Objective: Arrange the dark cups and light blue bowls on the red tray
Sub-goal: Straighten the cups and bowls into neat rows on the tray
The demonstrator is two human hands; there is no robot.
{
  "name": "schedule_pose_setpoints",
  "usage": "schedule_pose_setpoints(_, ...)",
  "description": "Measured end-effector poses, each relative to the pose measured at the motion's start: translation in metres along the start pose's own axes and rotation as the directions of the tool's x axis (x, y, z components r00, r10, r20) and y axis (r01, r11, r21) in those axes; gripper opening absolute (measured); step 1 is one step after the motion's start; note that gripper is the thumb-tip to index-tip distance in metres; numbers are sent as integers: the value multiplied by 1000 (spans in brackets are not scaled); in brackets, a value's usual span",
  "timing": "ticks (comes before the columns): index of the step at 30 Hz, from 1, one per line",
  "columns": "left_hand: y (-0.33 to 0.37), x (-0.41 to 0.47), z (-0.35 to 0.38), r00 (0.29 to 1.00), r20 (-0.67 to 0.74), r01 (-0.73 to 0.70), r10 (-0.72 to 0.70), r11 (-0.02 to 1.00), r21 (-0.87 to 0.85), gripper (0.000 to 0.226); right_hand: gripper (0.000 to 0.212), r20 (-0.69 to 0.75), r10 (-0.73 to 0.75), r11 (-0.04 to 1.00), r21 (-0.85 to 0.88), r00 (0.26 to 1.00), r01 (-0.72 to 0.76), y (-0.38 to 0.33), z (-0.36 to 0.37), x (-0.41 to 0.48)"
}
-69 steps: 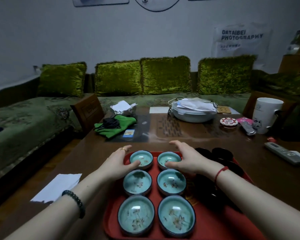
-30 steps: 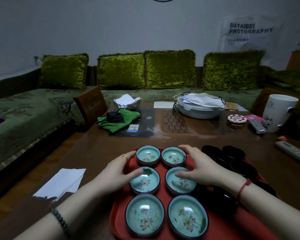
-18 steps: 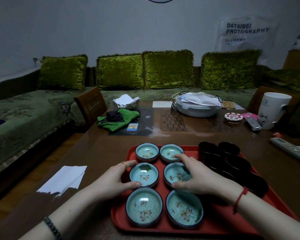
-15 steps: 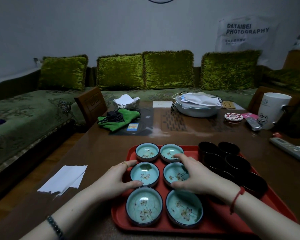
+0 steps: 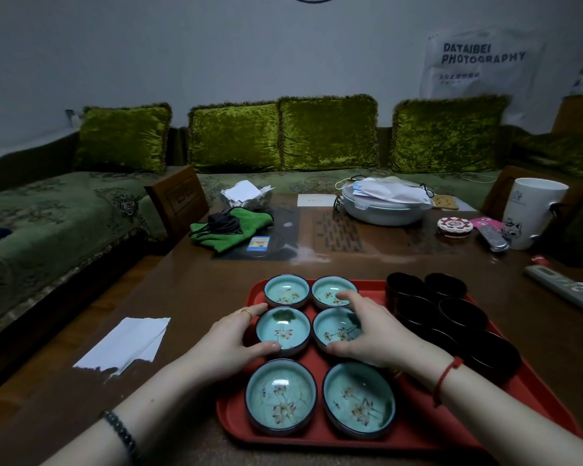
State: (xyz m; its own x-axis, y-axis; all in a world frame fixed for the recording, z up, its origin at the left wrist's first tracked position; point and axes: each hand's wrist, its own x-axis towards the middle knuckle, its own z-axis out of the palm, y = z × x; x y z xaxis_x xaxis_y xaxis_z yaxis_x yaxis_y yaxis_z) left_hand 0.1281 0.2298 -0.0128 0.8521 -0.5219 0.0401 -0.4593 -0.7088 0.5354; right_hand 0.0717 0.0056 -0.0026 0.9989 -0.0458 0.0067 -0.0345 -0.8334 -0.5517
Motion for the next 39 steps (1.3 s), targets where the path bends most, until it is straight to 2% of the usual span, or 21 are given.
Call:
schedule_pose_setpoints(12, -3, 0, 1, 1000, 0, 6, -6, 1000, -15, 76, 85, 13, -14, 1000, 15, 1000, 14, 2, -2, -1)
schedule_pose_setpoints(18, 2, -33, 2, 998, -55, -43, 35, 986, -161, 83, 79, -99, -133, 984, 103, 986, 143, 1, -8, -38)
schedule_pose_setpoints(23, 8, -71, 8, 999, -1, -38, 38, 997, -64, 99, 76, -128, -203, 968, 127, 971, 219, 6, 2, -84)
schedule_pose_setpoints(25, 10, -82, 12, 999, 3, -40, 40, 999, -26, 102, 76, -122, -196, 967, 139, 973, 212, 9, 8, -97)
schedule_pose_setpoints(29, 11, -90, 22, 996, -58, -71, 68, 997, -35, 87, 77, -131, -187, 967, 150, 973, 206, 12, 21, -109)
schedule_pose_setpoints(33, 5, -90, 30, 992, -123, -54, 41, 994, -99, 92, 75, -187, -167, 966, 167, 968, 199, 12, 28, -112)
schedule_pose_setpoints(39, 1, -87, 33, 989, -144, -49, 32, 992, -113, 97, 75, -215, -152, 968, 166, 965, 189, 11, 31, -108)
